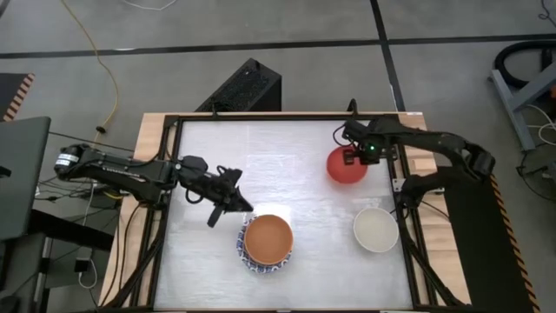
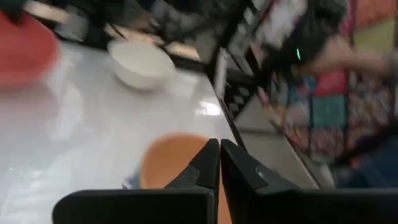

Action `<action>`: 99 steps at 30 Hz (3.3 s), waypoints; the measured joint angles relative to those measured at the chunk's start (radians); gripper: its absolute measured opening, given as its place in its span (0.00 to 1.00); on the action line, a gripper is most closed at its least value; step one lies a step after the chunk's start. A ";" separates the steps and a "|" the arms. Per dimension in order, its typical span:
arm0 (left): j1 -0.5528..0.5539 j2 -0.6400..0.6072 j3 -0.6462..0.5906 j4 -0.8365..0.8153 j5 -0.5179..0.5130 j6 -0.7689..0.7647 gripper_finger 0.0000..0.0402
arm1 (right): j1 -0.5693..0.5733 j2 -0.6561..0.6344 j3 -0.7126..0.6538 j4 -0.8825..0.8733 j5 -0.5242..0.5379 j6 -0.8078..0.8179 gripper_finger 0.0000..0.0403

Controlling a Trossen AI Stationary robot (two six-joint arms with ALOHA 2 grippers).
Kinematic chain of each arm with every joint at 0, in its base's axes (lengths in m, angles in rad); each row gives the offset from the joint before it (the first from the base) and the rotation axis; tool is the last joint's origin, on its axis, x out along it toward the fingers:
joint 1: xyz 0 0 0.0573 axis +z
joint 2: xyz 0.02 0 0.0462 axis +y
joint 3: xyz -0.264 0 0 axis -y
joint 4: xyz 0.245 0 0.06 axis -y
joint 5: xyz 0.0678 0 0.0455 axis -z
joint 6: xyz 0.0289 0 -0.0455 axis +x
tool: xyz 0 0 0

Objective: Nest bowls inside each other
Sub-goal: Stack the orange bowl into the yellow bowl

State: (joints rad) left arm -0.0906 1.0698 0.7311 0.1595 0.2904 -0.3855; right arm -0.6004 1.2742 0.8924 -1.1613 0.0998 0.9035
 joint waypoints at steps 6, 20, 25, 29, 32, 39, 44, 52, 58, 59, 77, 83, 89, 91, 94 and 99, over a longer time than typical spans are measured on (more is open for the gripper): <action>-0.064 0.001 -0.002 0.007 -0.051 0.104 0.00 | 0.020 -0.047 0.020 0.011 0.008 0.005 0.03; -0.155 0.041 -0.106 0.232 -0.218 0.188 0.00 | 0.044 -0.043 0.020 0.048 0.007 -0.012 0.03; -0.163 0.044 -0.183 0.305 -0.264 0.130 0.00 | 0.044 -0.043 0.020 0.052 0.006 -0.045 0.03; -0.181 0.045 -0.225 0.328 -0.304 0.111 0.00 | 0.042 -0.043 0.020 0.050 0.006 -0.052 0.03; -0.198 0.045 -0.230 0.333 -0.322 0.110 0.00 | 0.042 -0.043 0.020 0.051 0.006 -0.064 0.03; -0.231 0.045 -0.230 0.321 -0.373 0.114 0.00 | 0.042 -0.043 0.020 0.054 0.006 -0.067 0.03; -0.252 0.110 -0.230 0.384 -0.394 0.085 0.00 | 0.042 -0.043 0.020 0.067 0.006 -0.073 0.03; -0.269 0.239 -0.230 0.554 -0.385 0.043 0.00 | 0.042 -0.044 0.021 0.079 0.006 -0.093 0.03; -0.269 0.241 -0.230 0.556 -0.400 0.040 0.00 | 0.042 -0.044 0.021 0.078 0.006 -0.102 0.03; -0.269 0.241 -0.230 0.554 -0.404 0.040 0.00 | 0.042 -0.044 0.021 0.078 0.006 -0.103 0.03; -0.305 0.241 -0.245 0.552 -0.455 0.007 0.00 | 0.042 -0.044 0.021 0.079 0.006 -0.119 0.03; -0.323 0.241 -0.295 0.613 -0.492 -0.060 0.00 | 0.043 -0.044 0.021 0.079 0.002 -0.118 0.03; -0.336 0.241 -0.295 0.613 -0.510 -0.062 0.00 | 0.044 -0.044 0.027 0.098 -0.001 -0.118 0.03; -0.336 0.241 -0.295 0.608 -0.512 -0.061 0.00 | 0.045 -0.044 0.043 0.100 -0.001 -0.119 0.03; -0.336 0.241 -0.295 0.606 -0.512 -0.060 0.00 | 0.057 -0.044 0.081 0.101 0.000 -0.126 0.03; -0.335 0.241 -0.295 0.592 -0.512 -0.062 0.00 | 0.075 -0.044 0.167 0.102 0.000 -0.144 0.03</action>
State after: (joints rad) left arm -0.4259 1.3106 0.4358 0.7513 -0.2214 -0.4476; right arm -0.5253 1.2297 1.0590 -1.0592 0.0994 0.7594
